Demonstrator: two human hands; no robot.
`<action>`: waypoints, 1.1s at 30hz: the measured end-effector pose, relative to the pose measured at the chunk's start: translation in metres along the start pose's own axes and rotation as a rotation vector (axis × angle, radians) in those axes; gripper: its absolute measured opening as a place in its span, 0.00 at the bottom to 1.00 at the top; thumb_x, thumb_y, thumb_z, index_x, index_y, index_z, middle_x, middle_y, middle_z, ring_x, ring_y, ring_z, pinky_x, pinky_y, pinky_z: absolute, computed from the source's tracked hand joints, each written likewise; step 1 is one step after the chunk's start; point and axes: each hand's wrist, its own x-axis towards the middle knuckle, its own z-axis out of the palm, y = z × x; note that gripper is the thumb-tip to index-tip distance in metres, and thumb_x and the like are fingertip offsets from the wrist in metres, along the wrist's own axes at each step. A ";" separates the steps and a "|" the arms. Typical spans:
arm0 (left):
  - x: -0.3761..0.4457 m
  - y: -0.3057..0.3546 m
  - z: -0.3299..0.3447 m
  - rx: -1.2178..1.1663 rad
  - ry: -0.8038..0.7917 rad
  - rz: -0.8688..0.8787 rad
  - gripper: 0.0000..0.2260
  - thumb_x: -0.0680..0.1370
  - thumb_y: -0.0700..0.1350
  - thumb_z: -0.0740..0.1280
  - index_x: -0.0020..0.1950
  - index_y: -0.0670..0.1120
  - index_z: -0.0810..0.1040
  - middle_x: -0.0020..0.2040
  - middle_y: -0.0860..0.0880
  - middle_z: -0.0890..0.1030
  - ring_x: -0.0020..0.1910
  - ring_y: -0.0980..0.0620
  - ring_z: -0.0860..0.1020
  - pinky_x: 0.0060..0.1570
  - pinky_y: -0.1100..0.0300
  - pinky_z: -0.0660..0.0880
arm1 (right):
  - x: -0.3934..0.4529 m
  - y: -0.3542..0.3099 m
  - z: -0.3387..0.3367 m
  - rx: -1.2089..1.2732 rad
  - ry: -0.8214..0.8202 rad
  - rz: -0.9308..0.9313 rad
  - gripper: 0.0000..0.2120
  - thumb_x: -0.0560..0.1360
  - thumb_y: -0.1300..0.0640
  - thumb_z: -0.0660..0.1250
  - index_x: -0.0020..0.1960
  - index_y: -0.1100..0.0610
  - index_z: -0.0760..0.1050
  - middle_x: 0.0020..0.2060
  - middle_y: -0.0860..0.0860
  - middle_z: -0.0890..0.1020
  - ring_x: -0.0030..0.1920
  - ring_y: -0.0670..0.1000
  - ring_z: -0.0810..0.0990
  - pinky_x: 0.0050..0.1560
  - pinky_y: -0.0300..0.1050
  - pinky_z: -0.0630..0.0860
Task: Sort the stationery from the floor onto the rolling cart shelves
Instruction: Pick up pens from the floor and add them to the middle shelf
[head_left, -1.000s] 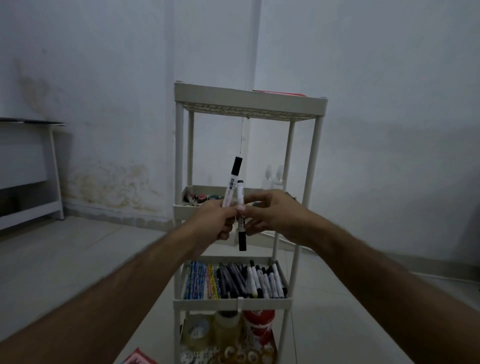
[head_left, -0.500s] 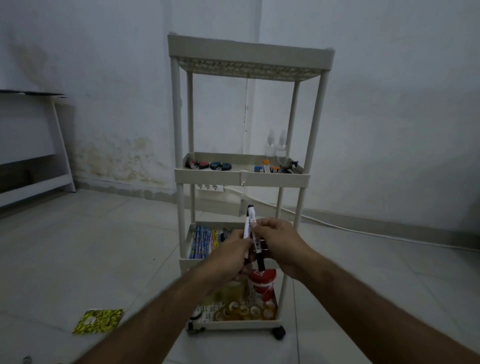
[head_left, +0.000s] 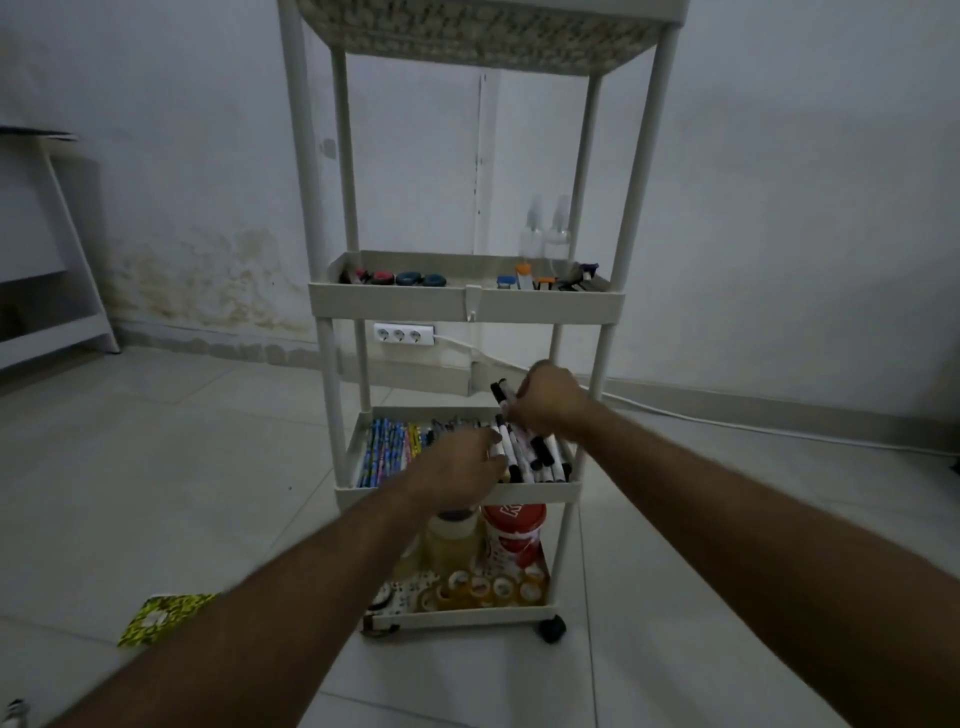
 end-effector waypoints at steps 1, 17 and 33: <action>0.008 -0.007 0.001 0.108 0.018 0.008 0.21 0.82 0.56 0.61 0.73 0.50 0.72 0.68 0.44 0.78 0.63 0.44 0.77 0.63 0.49 0.74 | 0.008 -0.006 -0.001 -0.108 -0.048 -0.002 0.16 0.73 0.59 0.75 0.54 0.64 0.73 0.47 0.58 0.81 0.45 0.55 0.84 0.37 0.47 0.82; 0.026 -0.046 0.033 0.026 -0.145 -0.028 0.24 0.80 0.65 0.59 0.72 0.56 0.70 0.82 0.48 0.52 0.80 0.40 0.51 0.76 0.41 0.58 | 0.060 0.024 0.037 -0.270 -0.033 0.125 0.13 0.70 0.66 0.76 0.52 0.65 0.77 0.50 0.62 0.83 0.49 0.59 0.85 0.50 0.54 0.84; -0.123 -0.063 0.054 0.106 0.078 0.242 0.30 0.77 0.59 0.62 0.78 0.50 0.64 0.79 0.45 0.61 0.77 0.45 0.61 0.73 0.44 0.65 | -0.144 0.046 0.081 -0.078 -0.011 -0.401 0.13 0.78 0.63 0.64 0.60 0.58 0.81 0.52 0.55 0.85 0.49 0.55 0.83 0.50 0.52 0.80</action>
